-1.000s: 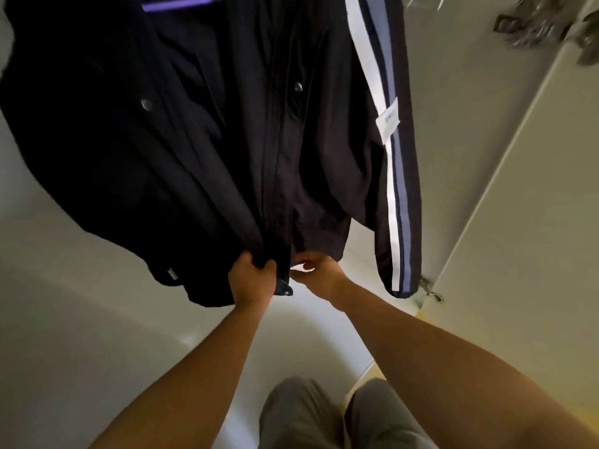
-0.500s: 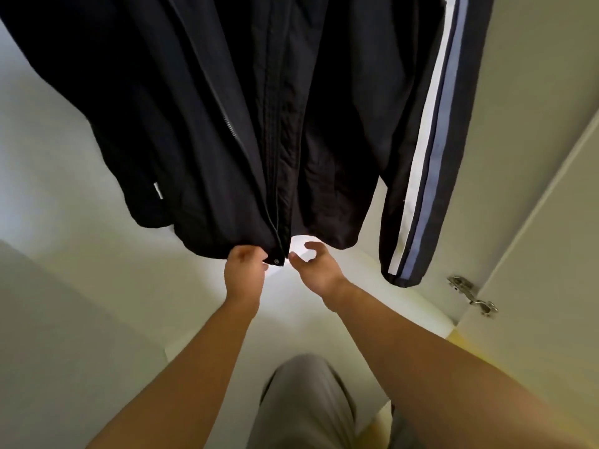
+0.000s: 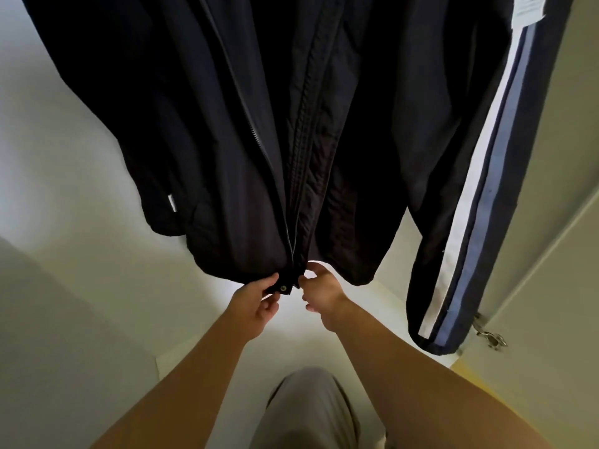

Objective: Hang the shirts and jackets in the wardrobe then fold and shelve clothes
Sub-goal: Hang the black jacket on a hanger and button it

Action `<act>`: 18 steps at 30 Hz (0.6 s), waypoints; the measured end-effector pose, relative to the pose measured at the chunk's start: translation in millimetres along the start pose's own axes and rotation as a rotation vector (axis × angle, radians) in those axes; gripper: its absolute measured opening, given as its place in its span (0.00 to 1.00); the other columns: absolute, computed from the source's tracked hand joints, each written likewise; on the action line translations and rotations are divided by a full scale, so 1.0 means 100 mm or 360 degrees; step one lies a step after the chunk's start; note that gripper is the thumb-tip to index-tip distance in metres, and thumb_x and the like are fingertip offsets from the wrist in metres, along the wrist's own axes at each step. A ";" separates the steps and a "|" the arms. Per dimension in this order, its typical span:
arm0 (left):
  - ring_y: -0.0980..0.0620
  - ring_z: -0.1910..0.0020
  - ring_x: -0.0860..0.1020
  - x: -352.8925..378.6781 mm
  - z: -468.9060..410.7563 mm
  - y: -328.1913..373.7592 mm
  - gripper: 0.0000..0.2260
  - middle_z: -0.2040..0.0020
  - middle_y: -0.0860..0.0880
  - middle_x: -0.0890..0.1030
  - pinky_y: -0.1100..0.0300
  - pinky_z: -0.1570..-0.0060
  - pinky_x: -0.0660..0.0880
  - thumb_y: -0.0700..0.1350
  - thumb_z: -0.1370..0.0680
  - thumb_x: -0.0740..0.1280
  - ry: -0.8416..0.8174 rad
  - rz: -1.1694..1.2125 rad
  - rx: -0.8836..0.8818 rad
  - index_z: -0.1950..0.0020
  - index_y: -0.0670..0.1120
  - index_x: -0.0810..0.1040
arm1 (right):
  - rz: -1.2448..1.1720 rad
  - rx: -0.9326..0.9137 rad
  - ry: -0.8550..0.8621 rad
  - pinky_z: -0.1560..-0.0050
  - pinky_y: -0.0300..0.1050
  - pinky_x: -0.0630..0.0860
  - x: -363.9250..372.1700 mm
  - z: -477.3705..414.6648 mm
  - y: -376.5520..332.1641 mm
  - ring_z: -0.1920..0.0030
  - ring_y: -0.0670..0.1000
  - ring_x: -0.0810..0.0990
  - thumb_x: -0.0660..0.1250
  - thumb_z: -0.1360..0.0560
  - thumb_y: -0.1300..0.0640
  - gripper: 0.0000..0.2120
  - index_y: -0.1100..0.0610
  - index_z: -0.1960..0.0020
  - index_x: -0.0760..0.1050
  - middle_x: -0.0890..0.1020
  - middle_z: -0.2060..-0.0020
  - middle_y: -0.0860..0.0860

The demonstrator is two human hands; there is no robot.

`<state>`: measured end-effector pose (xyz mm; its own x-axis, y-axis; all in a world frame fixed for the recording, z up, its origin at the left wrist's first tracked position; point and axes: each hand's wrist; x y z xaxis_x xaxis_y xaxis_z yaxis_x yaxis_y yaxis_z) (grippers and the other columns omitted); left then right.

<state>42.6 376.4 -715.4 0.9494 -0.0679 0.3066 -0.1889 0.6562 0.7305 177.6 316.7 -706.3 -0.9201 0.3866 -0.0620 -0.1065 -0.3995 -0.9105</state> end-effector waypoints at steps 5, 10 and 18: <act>0.51 0.66 0.79 -0.02 -0.11 -0.02 0.05 0.65 0.47 0.84 0.58 0.57 0.77 0.39 0.23 0.71 -0.0119 0.0041 -0.0055 0.48 0.40 0.81 | -0.0061 0.0024 -0.0049 0.59 0.43 0.76 -0.06 -0.01 -0.04 0.41 0.61 0.80 0.62 0.19 0.58 0.16 0.47 0.32 0.68 0.82 0.42 0.59; 0.52 0.66 0.82 -0.03 -0.26 0.00 0.04 0.61 0.45 0.84 0.58 0.61 0.80 0.38 0.22 0.69 -0.0242 -0.0011 -0.0045 0.48 0.38 0.81 | -0.0072 0.0003 -0.0076 0.59 0.43 0.75 -0.05 -0.14 -0.01 0.55 0.52 0.80 0.65 0.20 0.55 0.13 0.55 0.37 0.74 0.81 0.50 0.54; 0.54 0.64 0.80 -0.05 -0.45 0.10 0.04 0.59 0.47 0.83 0.62 0.60 0.80 0.36 0.27 0.75 -0.0365 -0.0073 0.0087 0.55 0.42 0.84 | -0.0595 0.0119 -0.0063 0.44 0.51 0.80 0.08 -0.30 0.21 0.48 0.57 0.85 0.67 0.21 0.57 0.11 0.60 0.41 0.72 0.84 0.46 0.54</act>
<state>47.2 417.5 -737.2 0.8768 -0.2695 0.3983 -0.1662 0.6074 0.7768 179.6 336.1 -738.1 -0.8263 0.4852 0.2862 -0.4635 -0.2969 -0.8349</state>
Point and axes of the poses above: each hand's wrist, its own z-axis away from the middle knuckle, its own x-axis out of the palm, y = z × x
